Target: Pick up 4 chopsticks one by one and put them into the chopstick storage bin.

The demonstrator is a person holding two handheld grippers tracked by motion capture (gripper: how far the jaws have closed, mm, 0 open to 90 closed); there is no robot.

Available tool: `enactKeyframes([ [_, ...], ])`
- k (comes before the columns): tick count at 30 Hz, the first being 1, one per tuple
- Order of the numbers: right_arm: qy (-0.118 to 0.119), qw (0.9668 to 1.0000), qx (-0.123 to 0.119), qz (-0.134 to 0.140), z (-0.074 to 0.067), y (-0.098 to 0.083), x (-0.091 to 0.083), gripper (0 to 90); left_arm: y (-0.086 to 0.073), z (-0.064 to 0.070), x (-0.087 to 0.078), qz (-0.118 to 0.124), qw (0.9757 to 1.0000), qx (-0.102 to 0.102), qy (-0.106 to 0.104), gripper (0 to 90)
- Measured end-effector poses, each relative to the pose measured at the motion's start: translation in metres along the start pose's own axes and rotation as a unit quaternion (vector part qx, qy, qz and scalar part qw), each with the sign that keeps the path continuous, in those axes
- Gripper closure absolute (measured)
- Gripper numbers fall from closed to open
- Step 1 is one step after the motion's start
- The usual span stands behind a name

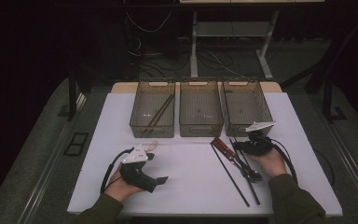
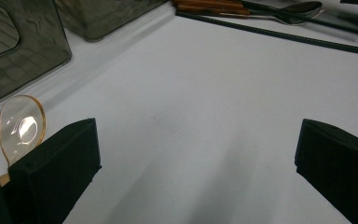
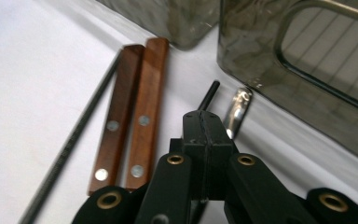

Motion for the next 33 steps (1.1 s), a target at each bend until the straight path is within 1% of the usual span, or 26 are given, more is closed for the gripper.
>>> enactKeyframes([
  [3,-0.002,1.0,-0.007,0.0,-0.0008,0.0003,0.0005,89.7,0.0,-0.0001,-0.0001,0.0,1.0,0.0,0.0,0.0],
  [4,-0.004,0.9999,-0.009,-0.005,-0.0008,-0.0001,0.0006,89.7,0.0,-0.0001,-0.0001,0.0,1.0,0.0,0.001,0.0],
  [7,-0.01,0.9998,-0.015,-0.007,-0.0004,-0.0003,-0.0003,89.7,0.0001,0.0,-0.0002,0.001,1.0,-0.001,0.001,0.0],
  [11,-0.014,0.9997,-0.015,-0.012,0.0004,-0.0013,-0.0033,89.7,-0.0001,-0.0002,-0.0002,0.0,1.0,0.0,0.001,0.0],
  [15,-0.013,0.9998,-0.013,-0.009,0.0003,-0.0013,-0.0016,89.7,0.0001,0.0001,-0.0001,0.001,1.0,0.0,0.001,0.0],
  [20,0.004,1.0,0.008,-0.004,0.0012,-0.0019,-0.0009,89.7,0.0,0.0003,0.0001,0.0,1.0,0.001,0.0,0.0],
  [23,0.017,0.9997,0.014,-0.001,0.0,-0.0021,0.0005,89.7,0.0001,0.0001,-0.0001,0.001,1.0,0.0,0.001,0.0],
  [33,0.018,0.9998,-0.001,-0.003,-0.0069,-0.0005,0.0035,89.7,0.0001,0.0004,0.0001,0.001,1.0,0.001,0.0,0.0],
])
Point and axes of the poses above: each handheld gripper's, and its own axes: x roughly forward along the jaws, y roughly out of its top, z roughly to its right, the point moved 4 cm from there along x, roughly forward along the jaws, and after that the axes turned 9 degrees about z, right-handed, at the moved point
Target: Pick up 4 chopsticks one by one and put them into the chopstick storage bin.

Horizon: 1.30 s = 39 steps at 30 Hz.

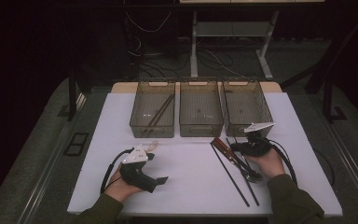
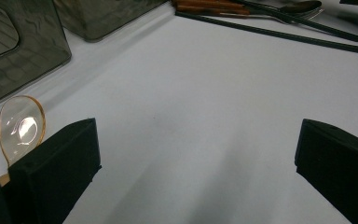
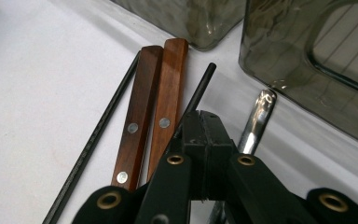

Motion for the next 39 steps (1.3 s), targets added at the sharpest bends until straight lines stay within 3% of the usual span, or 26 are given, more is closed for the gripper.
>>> enactKeyframes([
  [15,0.006,0.9997,-0.019,0.016,-0.011,0.007,-0.001,89.7,0.0,0.0,0.0,0.0,1.0,0.0,0.0,0.0],
  [28,0.02,0.9991,-0.036,0.011,-0.026,0.009,0.005,89.7,0.0,0.0,0.0,0.0,1.0,0.001,0.0,0.0],
  [39,0.021,0.9987,-0.043,0.013,-0.03,0.01,0.002,89.7,0.0,0.0,0.0,0.001,1.0,0.001,0.0,0.0],
])
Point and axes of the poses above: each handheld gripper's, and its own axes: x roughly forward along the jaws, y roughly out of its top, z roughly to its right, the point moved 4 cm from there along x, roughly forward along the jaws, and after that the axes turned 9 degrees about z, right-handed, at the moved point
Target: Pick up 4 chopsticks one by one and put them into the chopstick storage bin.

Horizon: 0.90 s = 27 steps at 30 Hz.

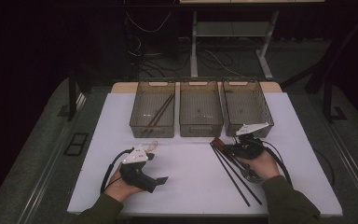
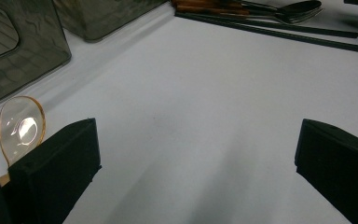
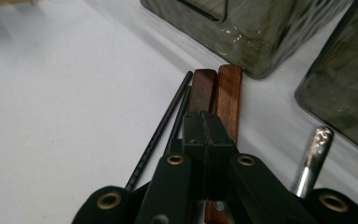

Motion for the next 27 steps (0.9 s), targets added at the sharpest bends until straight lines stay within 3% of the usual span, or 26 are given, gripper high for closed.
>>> enactKeyframes([
  [4,0.001,0.9999,-0.008,-0.006,-0.006,-0.001,-0.007,89.7,0.0,0.0,0.0,0.0,1.0,0.001,0.0,0.0],
  [14,-0.013,0.997,-0.05,-0.058,-0.028,-0.022,-0.023,89.7,0.0,0.0,0.0,0.0,1.0,0.0,0.001,0.0],
  [27,-0.014,0.9947,-0.067,-0.077,-0.032,-0.024,-0.015,89.7,0.0,0.0,0.0,-0.003,1.0,0.003,0.001,0.0],
])
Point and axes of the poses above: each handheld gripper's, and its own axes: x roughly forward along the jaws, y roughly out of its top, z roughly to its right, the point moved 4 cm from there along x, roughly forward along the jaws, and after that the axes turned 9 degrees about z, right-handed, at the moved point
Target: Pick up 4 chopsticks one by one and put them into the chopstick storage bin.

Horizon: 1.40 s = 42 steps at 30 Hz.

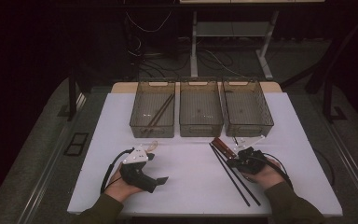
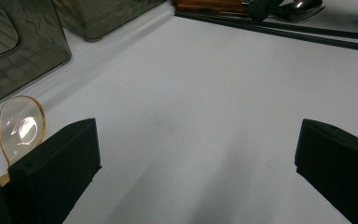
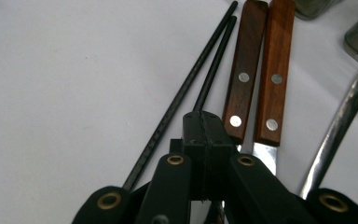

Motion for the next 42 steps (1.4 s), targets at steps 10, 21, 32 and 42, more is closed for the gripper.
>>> enactKeyframes([
  [10,0.008,0.9999,-0.008,0.003,-0.005,0.008,0.009,89.7,0.0,0.0,0.0,-0.001,1.0,0.0,-0.001,0.0],
  [21,0.001,0.9999,-0.006,0.009,-0.003,0.023,0.026,89.7,0.0,0.0,0.001,-0.001,1.0,-0.001,-0.001,0.0],
  [32,-0.01,0.9993,0.019,0.031,0.009,0.036,0.034,84.4,-0.001,0.0,0.001,-0.002,1.0,-0.002,-0.001,0.0],
  [42,-0.01,0.9992,0.018,0.034,0.003,0.047,0.048,74.7,-0.001,0.0,0.001,-0.002,1.0,-0.001,0.0,0.0],
])
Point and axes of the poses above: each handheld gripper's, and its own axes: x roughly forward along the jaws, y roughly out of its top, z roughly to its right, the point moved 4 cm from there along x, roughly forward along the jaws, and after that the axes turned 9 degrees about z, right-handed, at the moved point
